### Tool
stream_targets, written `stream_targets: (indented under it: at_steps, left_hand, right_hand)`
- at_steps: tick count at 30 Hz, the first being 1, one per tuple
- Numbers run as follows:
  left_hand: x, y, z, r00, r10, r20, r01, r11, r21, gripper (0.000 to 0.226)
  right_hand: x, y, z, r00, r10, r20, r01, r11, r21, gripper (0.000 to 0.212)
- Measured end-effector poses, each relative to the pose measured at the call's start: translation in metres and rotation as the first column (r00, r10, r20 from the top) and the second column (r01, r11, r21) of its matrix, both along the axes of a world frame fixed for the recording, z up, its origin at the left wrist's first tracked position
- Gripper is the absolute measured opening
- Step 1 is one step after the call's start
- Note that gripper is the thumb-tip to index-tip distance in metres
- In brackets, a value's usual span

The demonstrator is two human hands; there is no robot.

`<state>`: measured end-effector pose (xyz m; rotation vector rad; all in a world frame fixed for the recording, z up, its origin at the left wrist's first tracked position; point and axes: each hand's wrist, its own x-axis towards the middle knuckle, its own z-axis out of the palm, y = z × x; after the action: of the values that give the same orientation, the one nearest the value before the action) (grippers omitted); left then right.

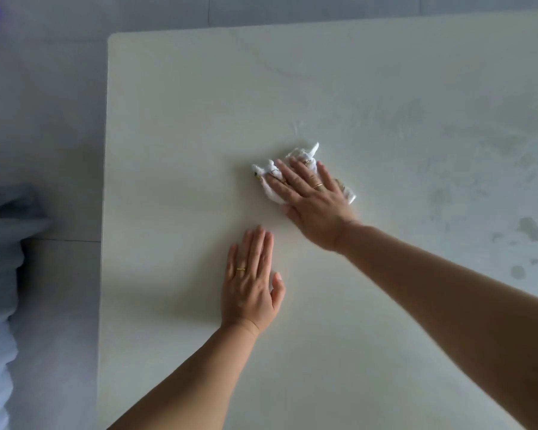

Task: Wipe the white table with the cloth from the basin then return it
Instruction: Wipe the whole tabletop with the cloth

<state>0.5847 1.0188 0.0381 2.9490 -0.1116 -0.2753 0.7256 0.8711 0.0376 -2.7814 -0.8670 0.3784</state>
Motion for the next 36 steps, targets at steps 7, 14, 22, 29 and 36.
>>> stream_targets:
  at_steps: [7,14,22,29,36]
  left_hand:
    - [0.048,-0.007,0.010,0.996,0.026,0.089,-0.016,0.994,-0.112,0.061]
    - [0.114,-0.004,-0.004,0.996,0.066,0.053,-0.065,0.998,-0.012,0.069]
    - [0.115,-0.004,-0.009,0.993,0.096,0.065,-0.094,0.995,-0.038,0.071]
    - [0.116,-0.003,-0.007,0.993,0.103,0.062,-0.102,0.995,-0.014,0.071]
    - [0.116,-0.002,-0.010,0.993,0.095,0.064,-0.093,0.995,-0.039,0.073]
  right_hand:
    - [0.044,-0.011,-0.001,0.768,-0.640,-0.036,0.641,0.767,0.033,0.058]
    - [0.056,-0.007,-0.003,0.999,0.009,0.035,-0.008,1.000,-0.012,0.054]
    - [0.086,0.011,-0.002,0.711,-0.701,-0.057,0.703,0.711,0.029,0.053]
    - [0.081,0.026,-0.001,0.991,-0.133,0.011,0.132,0.991,0.020,0.057]
    - [0.124,0.031,-0.006,0.723,-0.690,-0.027,0.691,0.723,0.020,0.060]
